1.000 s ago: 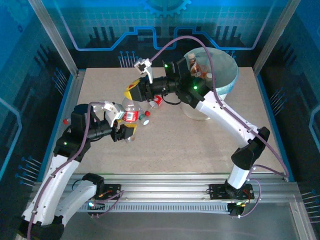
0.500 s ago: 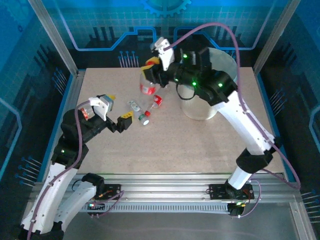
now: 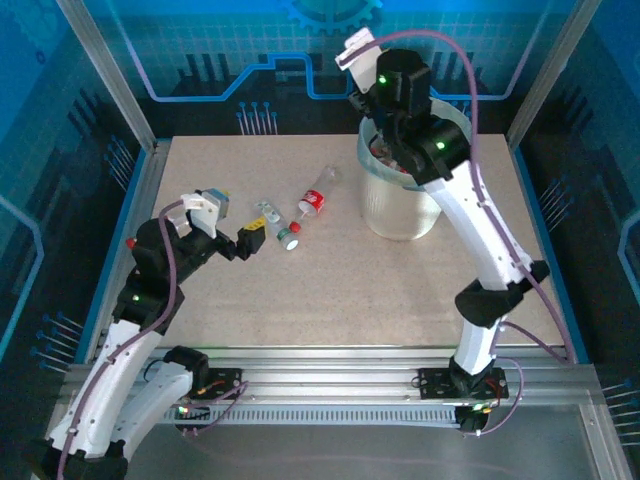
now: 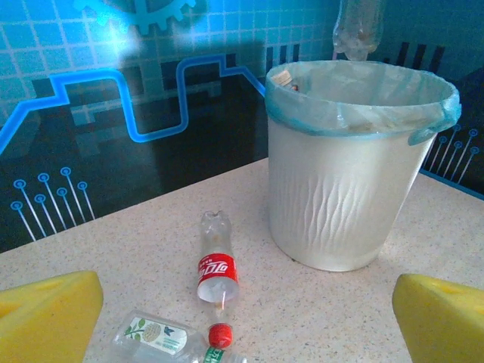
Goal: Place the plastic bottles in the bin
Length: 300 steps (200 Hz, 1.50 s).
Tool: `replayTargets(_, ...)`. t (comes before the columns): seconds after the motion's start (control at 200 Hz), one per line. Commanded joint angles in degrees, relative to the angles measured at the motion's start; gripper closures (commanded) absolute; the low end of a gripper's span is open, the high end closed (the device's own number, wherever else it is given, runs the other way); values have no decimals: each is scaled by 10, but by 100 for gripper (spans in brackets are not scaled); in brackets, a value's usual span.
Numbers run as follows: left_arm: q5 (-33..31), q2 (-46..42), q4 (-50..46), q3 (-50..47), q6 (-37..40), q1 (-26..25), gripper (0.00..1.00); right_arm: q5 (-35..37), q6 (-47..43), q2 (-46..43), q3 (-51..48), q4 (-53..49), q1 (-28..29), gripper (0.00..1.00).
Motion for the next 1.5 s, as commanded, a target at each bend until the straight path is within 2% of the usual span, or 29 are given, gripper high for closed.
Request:
replayTargets(0.0, -16, -3, 26, -6, 5, -4, 1, 56, -26, 40, 44, -20, -19, 98)
replayTargets(0.11, -20, -6, 26, -12, 5, -4, 1, 44, 59, 64, 80, -93, -45, 96)
replayTargets(0.255, -25, -6, 28, -20, 5, -4, 1, 39, 110, 62, 38, -99, -71, 95)
replayTargets(0.39, -29, -3, 31, -22, 7, -4, 1, 22, 163, 66, 11, -119, -101, 89)
replayTargets(0.64, -39, -1, 27, -24, 2, -4, 1, 1, 208, 83, -42, -125, -146, 81)
replayTargets(0.795, -46, -5, 5, -16, -3, -4, 1, -31, 244, 88, -66, -134, -168, 80)
replayTargets(0.975, -51, -12, -2, -16, -9, -4, 1, -85, 298, 69, -156, -101, -201, 79)
replayTargets(1.251, -52, -8, -2, -13, -18, -4, 1, -115, 307, 87, -225, -74, -224, 78)
replayTargets(1.301, -52, -6, -2, -9, -19, -4, 1, -124, 308, 93, -218, -81, -226, 73)
replayTargets(1.351, -52, -4, -4, -5, -21, -4, 1, -134, 310, 92, -209, -89, -225, 65)
replayTargets(1.411, -52, -3, -6, 0, -23, -4, 1, -142, 310, 81, -206, -81, -221, 62)
replayTargets(1.496, -52, -1, -5, 5, -28, -4, 1, -155, 313, 59, -195, -71, -215, 48)
